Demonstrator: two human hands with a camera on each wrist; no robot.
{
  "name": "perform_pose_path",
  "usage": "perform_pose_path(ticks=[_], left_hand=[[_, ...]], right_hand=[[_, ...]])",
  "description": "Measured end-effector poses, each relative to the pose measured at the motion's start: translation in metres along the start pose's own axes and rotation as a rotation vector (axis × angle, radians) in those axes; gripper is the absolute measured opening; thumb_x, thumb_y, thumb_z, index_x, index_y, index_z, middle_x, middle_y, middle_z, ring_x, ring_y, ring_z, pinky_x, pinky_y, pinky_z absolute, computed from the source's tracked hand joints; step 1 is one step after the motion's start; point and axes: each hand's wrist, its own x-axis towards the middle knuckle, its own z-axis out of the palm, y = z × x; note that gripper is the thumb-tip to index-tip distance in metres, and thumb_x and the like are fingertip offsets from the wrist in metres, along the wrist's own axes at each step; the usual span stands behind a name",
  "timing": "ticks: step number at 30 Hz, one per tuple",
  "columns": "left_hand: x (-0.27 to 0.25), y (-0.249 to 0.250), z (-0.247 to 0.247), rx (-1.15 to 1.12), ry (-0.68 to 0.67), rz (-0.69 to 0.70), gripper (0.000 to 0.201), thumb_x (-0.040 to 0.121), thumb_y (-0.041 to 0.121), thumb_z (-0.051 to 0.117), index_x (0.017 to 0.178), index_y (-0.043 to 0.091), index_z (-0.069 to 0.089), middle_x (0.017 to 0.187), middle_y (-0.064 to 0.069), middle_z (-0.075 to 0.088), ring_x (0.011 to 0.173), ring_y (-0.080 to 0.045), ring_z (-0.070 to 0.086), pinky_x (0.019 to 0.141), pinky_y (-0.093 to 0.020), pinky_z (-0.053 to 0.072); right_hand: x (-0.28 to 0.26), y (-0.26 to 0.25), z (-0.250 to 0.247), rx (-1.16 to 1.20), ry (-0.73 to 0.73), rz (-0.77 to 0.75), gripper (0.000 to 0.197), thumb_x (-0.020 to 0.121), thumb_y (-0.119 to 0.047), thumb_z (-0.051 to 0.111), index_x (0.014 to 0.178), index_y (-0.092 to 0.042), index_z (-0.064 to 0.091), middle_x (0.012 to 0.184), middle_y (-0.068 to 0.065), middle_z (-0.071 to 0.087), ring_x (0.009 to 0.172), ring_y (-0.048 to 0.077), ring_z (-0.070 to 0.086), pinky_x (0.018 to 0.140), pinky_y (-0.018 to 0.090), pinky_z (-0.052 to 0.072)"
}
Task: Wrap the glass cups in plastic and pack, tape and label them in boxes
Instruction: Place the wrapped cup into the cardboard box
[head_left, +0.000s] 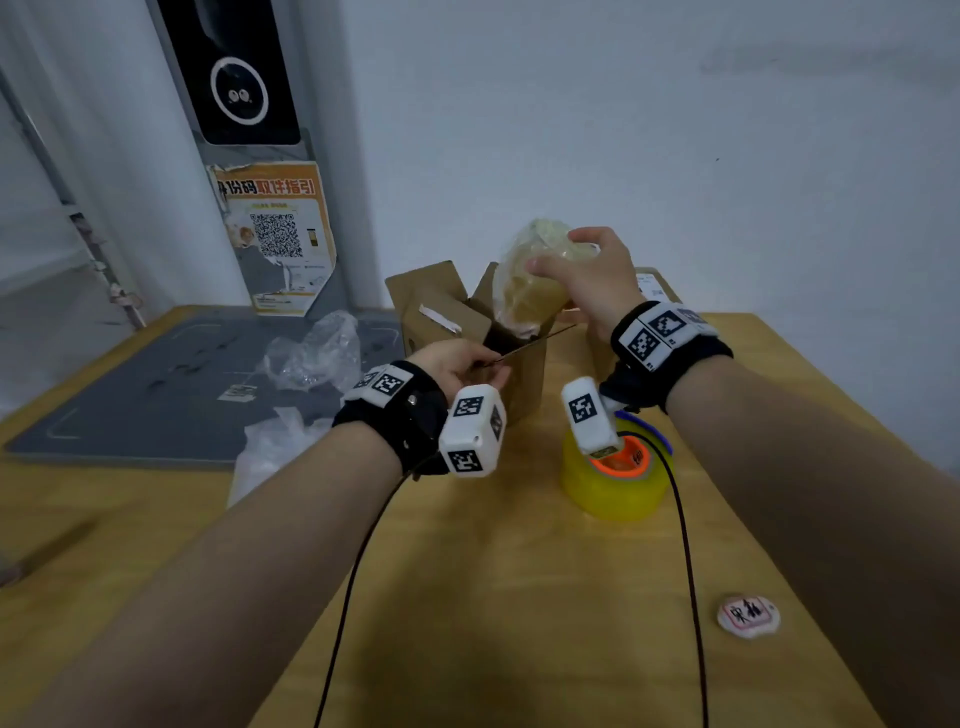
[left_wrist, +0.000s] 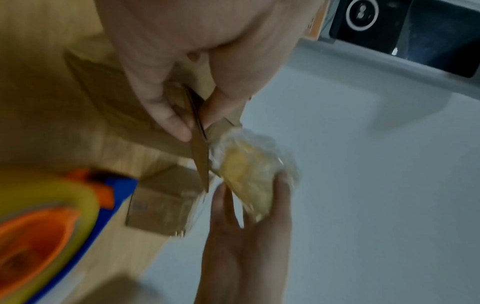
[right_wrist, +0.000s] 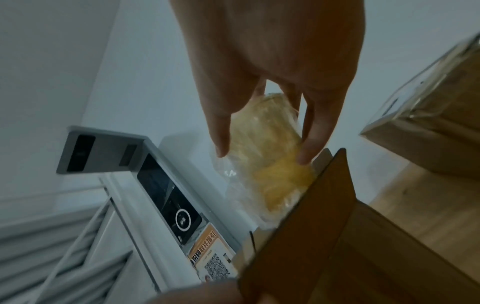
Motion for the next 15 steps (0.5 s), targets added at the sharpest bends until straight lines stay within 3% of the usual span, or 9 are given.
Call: perform_pose_path(ticks=[3,6,7,9,11,13,15], left_hand=[[-0.025,-0.017,0.019,0.002,-0.1,-0.008,0.004,0.103,0.003,0.057,0.101,0.0,0.057,0.085,-0.015,0.054,0.076,-0.021,0.059,0.047,-0.036,0.061],[-0.051,-0.015,0.024,0.202,-0.144,0.03,0.017,0.1,0.018,0.066,0.105,0.003,0.06,0.096,-0.01,0.055,0.077,-0.024,0.062,0.054,-0.036,0.063],[-0.06,-0.01,0.024,0.28,-0.113,0.098,0.015,0.099,0.02,0.067,0.1,0.006,0.061,0.093,-0.007,0.055,0.073,-0.022,0.06,0.051,-0.031,0.06],[-0.064,0.004,0.018,0.463,0.067,0.393,0.007,0.096,0.016,0.068,0.093,0.013,0.063,0.087,-0.001,0.06,0.071,-0.019,0.059,0.049,-0.024,0.052],[-0.058,0.018,0.008,0.701,0.258,0.73,0.013,0.096,0.012,0.062,0.105,0.021,0.065,0.105,0.003,0.066,0.086,-0.016,0.065,0.055,-0.026,0.052],[-0.048,0.025,-0.002,0.878,0.287,0.822,0.031,0.101,0.013,0.053,0.127,0.027,0.063,0.133,0.004,0.063,0.096,-0.016,0.064,0.063,-0.028,0.054],[-0.038,0.026,-0.01,1.016,0.228,0.792,0.037,0.106,0.015,0.048,0.14,0.024,0.059,0.146,-0.001,0.057,0.115,-0.031,0.064,0.085,-0.037,0.055]], right_hand=[[-0.015,-0.002,-0.007,-0.061,-0.015,0.009,0.065,0.073,-0.033,0.089,0.127,-0.031,0.054,0.128,-0.004,0.05,0.115,0.024,0.058,0.078,0.049,0.065],[-0.026,-0.004,-0.016,-0.08,-0.001,-0.001,0.063,0.078,-0.028,0.087,0.131,-0.027,0.052,0.126,-0.005,0.047,0.115,0.023,0.057,0.078,0.05,0.065],[-0.029,-0.005,-0.019,-0.081,0.002,-0.006,0.063,0.08,-0.027,0.086,0.132,-0.026,0.051,0.125,-0.005,0.046,0.114,0.023,0.057,0.077,0.049,0.065],[-0.033,-0.006,-0.021,-0.065,-0.009,0.004,0.063,0.082,-0.024,0.085,0.134,-0.024,0.049,0.127,-0.003,0.044,0.115,0.024,0.055,0.077,0.049,0.065],[-0.034,-0.003,-0.019,-0.029,-0.027,0.042,0.064,0.083,-0.023,0.085,0.135,-0.022,0.049,0.128,-0.001,0.042,0.117,0.025,0.053,0.076,0.049,0.065],[-0.035,0.002,-0.014,-0.001,-0.035,0.081,0.064,0.082,-0.025,0.086,0.134,-0.023,0.05,0.129,-0.001,0.041,0.12,0.028,0.051,0.074,0.051,0.065],[-0.034,0.008,-0.01,-0.005,-0.036,0.1,0.066,0.082,-0.028,0.087,0.135,-0.024,0.049,0.13,0.0,0.04,0.12,0.03,0.051,0.071,0.054,0.065]])
